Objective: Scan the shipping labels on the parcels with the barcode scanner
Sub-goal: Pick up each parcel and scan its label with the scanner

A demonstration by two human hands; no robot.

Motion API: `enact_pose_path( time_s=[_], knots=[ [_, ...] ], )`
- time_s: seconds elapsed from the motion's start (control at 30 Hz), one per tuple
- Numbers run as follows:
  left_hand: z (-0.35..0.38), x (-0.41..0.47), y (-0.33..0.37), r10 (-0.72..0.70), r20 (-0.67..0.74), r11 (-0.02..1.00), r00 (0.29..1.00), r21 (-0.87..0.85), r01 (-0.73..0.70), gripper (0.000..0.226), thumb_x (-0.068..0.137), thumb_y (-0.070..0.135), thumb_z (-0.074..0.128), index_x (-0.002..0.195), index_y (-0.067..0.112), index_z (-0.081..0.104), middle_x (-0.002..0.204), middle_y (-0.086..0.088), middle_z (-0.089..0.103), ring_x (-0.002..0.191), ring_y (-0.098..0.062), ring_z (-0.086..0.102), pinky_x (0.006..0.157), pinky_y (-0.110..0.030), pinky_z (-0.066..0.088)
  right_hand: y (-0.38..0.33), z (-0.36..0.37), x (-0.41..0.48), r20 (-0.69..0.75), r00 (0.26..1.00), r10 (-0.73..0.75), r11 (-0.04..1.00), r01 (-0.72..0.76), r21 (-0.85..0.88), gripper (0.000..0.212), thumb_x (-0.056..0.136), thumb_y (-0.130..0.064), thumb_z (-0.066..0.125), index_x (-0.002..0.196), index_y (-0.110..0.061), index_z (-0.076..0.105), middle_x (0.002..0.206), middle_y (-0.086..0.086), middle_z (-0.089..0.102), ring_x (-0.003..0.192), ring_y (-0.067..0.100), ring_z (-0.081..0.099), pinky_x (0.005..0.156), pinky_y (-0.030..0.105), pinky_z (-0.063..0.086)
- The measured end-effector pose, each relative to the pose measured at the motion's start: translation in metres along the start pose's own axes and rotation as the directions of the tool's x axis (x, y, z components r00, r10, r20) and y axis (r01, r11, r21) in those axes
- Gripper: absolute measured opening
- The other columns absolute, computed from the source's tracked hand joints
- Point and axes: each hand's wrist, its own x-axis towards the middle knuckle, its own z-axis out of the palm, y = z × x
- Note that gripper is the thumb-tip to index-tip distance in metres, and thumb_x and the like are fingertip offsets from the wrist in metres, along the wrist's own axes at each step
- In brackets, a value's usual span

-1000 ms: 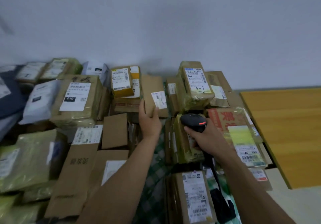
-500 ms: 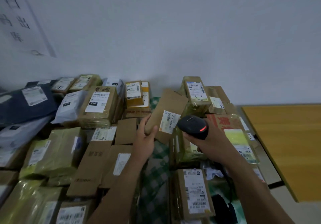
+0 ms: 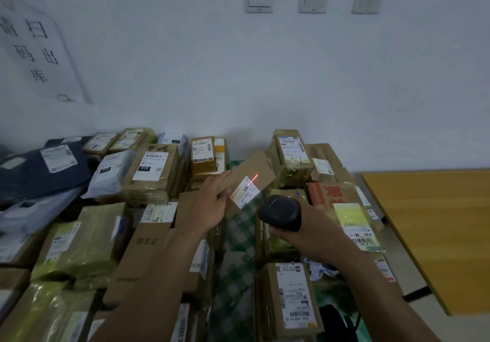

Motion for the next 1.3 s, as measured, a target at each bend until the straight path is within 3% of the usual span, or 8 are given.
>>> enact_pose_path(
  time_s=[0.2,0.43,0.53,0.6,0.77,0.93,1.1,1.3],
  knots=[
    [-0.002,-0.001,-0.002,-0.015,-0.007,1.000,1.000,-0.008,0.015,0.053,0.108,0.025,0.053,0.158,0.032,0.038,0.156,0.003,0.041,0.145,-0.019,0.038,0.116,-0.041,0.034,-0.005,-0.001,-0.001,0.006,1.000,-0.024,1.000,0.024,-0.011,0.052,0.090,-0.047,0.077,0.123,-0.054,0.038,0.106,-0.028,0.057,0.095,-0.010,0.056,0.079,0.009,0.040],
    [-0.005,-0.001,-0.003,-0.022,-0.031,1.000,0.999,-0.018,0.022,0.052,0.107,0.032,0.052,0.157,0.036,0.038,0.152,0.005,0.044,0.140,-0.017,0.043,0.112,-0.042,0.039,-0.002,-0.001,0.000,-0.002,1.000,-0.019,1.000,0.019,-0.022,0.060,0.087,-0.051,0.079,0.135,-0.046,0.043,0.118,-0.022,0.062,0.106,-0.001,0.061,0.085,0.016,0.046],
    [0.000,-0.012,0.000,-0.058,-0.085,0.983,0.995,-0.177,0.042,0.047,0.108,0.036,0.050,0.154,0.040,0.040,0.149,0.011,0.046,0.133,-0.011,0.047,0.102,-0.031,0.045,0.005,0.000,0.000,-0.076,0.997,0.001,1.000,0.000,0.013,0.062,0.085,-0.053,0.080,0.137,-0.043,0.047,0.119,-0.023,0.063,0.108,0.000,0.062,0.093,0.026,0.053],
    [0.008,-0.024,0.007,-0.146,-0.075,0.911,0.987,-0.400,0.104,0.042,0.110,0.036,0.044,0.151,0.045,0.043,0.147,0.011,0.050,0.131,-0.011,0.051,0.098,-0.030,0.047,0.010,-0.003,-0.002,-0.156,0.987,0.032,0.998,-0.023,0.058,0.055,0.084,-0.050,0.081,0.130,-0.043,0.051,0.112,-0.024,0.064,0.102,-0.003,0.062,0.087,0.024,0.053],
    [0.047,-0.043,0.038,-0.338,0.232,0.499,0.912,-0.778,0.383,0.030,0.109,0.022,0.047,0.125,0.037,0.067,0.117,0.003,0.075,0.112,-0.017,0.069,0.100,-0.043,0.055,0.033,-0.018,-0.012,-0.264,0.951,0.163,0.978,-0.122,0.166,0.056,0.083,-0.054,0.081,0.130,-0.038,0.054,0.109,-0.018,0.068,0.093,-0.006,0.062,0.070,0.013,0.045],
    [0.079,-0.045,0.053,-0.244,0.271,0.690,0.931,-0.626,0.363,0.041,0.105,0.020,0.058,0.144,0.033,0.057,0.108,0.022,0.069,0.103,-0.001,0.065,0.085,-0.023,0.054,0.050,-0.026,-0.032,-0.323,0.914,0.245,0.951,-0.162,0.262,0.058,0.083,-0.048,0.083,0.131,-0.030,0.056,0.111,-0.010,0.071,0.097,0.008,0.069,0.078,0.026,0.053],
    [0.101,-0.047,0.055,-0.186,0.251,0.783,0.950,-0.546,0.298,0.049,0.099,0.024,0.069,0.143,0.040,0.053,0.110,0.024,0.064,0.104,-0.006,0.067,0.095,-0.035,0.059,0.058,-0.020,-0.049,-0.314,0.905,0.287,0.935,-0.194,0.296,0.055,0.084,-0.047,0.083,0.129,-0.029,0.058,0.114,-0.012,0.070,0.103,0.007,0.068,0.086,0.032,0.057],
    [0.117,-0.045,0.043,-0.040,0.081,0.986,0.996,-0.160,0.052,0.038,0.095,0.049,0.067,0.131,0.040,0.062,0.120,0.012,0.057,0.099,-0.005,0.059,0.074,-0.019,0.041,0.046,-0.005,-0.075,-0.267,0.904,0.336,0.916,-0.247,0.316,0.048,0.090,-0.039,0.079,0.128,-0.033,0.051,0.104,-0.011,0.067,0.088,0.000,0.064,0.063,0.006,0.045]
  ],
)
